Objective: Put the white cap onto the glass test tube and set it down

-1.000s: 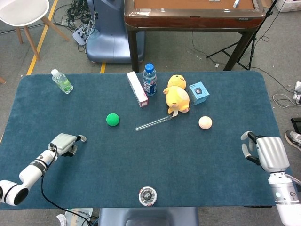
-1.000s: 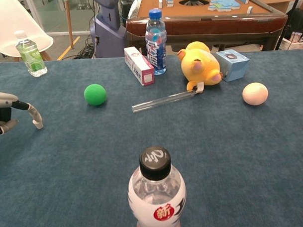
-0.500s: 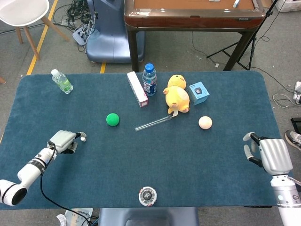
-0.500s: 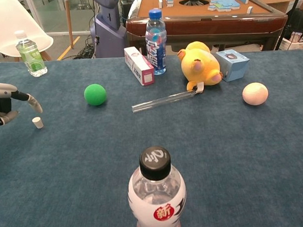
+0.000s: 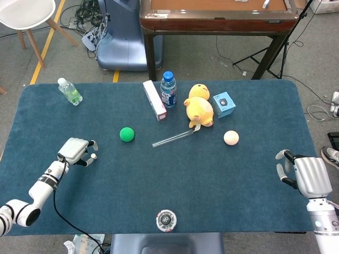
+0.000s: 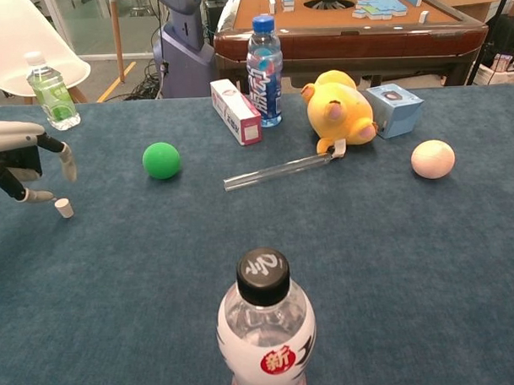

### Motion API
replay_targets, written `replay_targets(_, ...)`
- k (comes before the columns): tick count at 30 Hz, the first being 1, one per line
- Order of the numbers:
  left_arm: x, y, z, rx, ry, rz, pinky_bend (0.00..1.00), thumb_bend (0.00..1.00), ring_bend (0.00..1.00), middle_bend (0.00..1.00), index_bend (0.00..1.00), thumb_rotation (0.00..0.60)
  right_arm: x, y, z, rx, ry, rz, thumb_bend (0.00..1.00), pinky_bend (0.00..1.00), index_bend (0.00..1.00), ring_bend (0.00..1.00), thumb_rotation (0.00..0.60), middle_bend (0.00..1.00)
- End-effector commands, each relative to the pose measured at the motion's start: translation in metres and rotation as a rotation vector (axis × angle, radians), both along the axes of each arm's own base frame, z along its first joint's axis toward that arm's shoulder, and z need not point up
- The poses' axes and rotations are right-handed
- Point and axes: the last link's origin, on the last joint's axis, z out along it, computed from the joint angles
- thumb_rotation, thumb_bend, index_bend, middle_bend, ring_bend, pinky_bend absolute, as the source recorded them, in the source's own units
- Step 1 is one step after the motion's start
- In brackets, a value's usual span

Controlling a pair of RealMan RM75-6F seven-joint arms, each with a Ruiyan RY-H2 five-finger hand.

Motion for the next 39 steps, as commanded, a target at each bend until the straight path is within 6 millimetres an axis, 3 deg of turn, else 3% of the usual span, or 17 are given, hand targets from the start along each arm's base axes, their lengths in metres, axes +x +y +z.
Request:
replay_targets(1,-0.001,0.001,-0.006,-0.001,0.022,-0.009,0.98,0.29,1.0,1.0,0.41,0.6,-0.001,0.0,-0.001,0.002,-0.001,-0.002,0.44,0.75,0.46,0.68,0.6,0.7)
replay_targets(16,-0.008,0.004,-0.024,-0.007,0.107,-0.002,0.98,0.29,1.0,1.0,0.43,0.6,-0.004,-0.001,-0.002,0.009,-0.004,-0.011,0.44,0.75,0.46,0.68,0.6,0.7)
replay_targets(39,-0.016,0.01,-0.029,0.02,0.1,0.011,0.98,0.29,1.0,1.0,0.47,0.6,-0.003,-0.001,-0.001,0.004,0.002,-0.02,0.44,0.75,0.46,0.68,0.6,0.7)
